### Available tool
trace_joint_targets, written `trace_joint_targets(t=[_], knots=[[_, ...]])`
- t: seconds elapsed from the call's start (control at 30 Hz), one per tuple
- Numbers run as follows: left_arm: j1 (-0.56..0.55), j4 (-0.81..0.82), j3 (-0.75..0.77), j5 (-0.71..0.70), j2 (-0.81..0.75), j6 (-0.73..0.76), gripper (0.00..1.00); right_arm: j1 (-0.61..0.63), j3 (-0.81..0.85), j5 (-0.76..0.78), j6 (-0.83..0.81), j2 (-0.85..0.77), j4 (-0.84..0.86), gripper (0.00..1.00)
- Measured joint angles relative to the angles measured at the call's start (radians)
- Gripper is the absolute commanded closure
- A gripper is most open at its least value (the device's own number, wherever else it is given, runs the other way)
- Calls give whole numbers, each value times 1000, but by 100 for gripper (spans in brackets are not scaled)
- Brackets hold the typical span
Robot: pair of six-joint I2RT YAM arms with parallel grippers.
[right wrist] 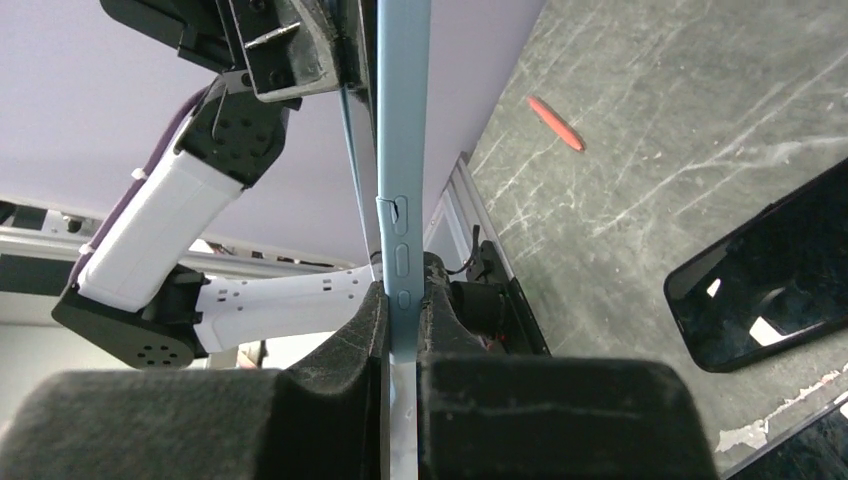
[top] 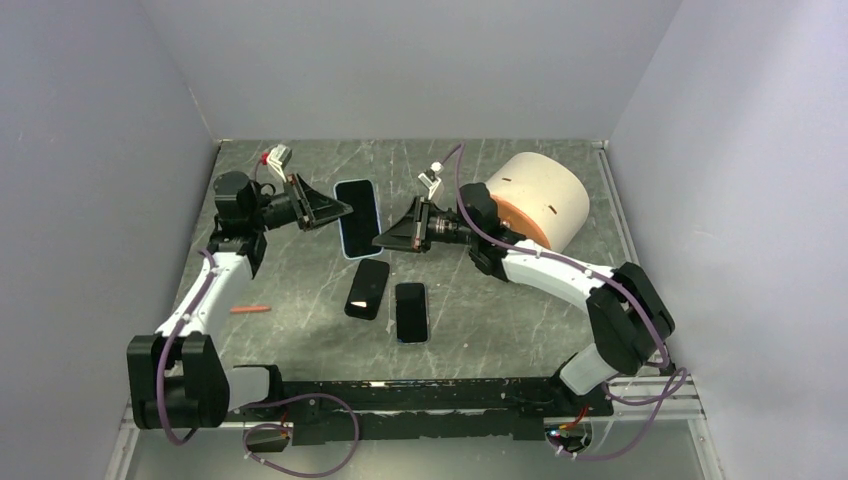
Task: Put the phone into the phone case
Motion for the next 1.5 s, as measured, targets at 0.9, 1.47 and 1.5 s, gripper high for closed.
trace_joint_targets(t=[0.9,1.47,1.5], knots=[[-113,237,8,139,-21,-44,91,-68,88,48,-135,-137,-98,34],[-189,158,8,186,-16,39,91,-113,216,-90,-162,-89,-145,42],[-189,148,8,186,-16,42,90,-113,218,-93,-166,-87,-158,43]])
